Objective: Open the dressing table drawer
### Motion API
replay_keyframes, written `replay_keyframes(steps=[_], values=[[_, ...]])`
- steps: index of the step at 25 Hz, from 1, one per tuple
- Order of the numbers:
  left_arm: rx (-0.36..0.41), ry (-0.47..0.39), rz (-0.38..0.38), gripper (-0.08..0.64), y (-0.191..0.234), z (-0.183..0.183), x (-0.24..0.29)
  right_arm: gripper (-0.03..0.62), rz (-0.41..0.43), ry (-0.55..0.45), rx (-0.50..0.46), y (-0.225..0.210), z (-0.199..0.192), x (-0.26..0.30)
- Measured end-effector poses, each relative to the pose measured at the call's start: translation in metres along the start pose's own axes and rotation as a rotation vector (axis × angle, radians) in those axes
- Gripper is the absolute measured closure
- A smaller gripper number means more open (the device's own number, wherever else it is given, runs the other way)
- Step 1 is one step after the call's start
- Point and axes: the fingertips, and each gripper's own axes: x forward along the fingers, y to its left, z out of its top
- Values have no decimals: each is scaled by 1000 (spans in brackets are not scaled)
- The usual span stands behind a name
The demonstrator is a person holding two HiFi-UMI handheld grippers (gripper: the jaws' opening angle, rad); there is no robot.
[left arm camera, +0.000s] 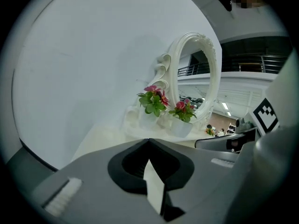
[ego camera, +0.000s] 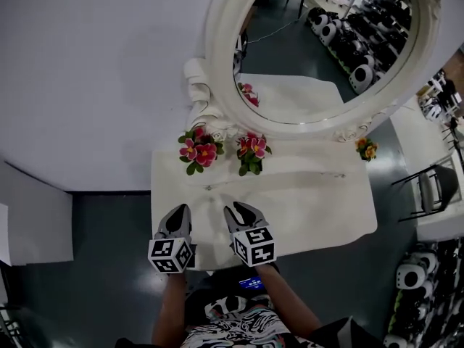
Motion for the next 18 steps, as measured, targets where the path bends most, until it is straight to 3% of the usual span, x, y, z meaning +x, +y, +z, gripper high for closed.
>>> replay_keyframes(steps=[8,18], values=[[18,37,-4,558,13,0,24,476,7,43,-1,-1,-3,34],[-11,85,14,558,30,-17,43,459,56,121,-10,1,-26,94]])
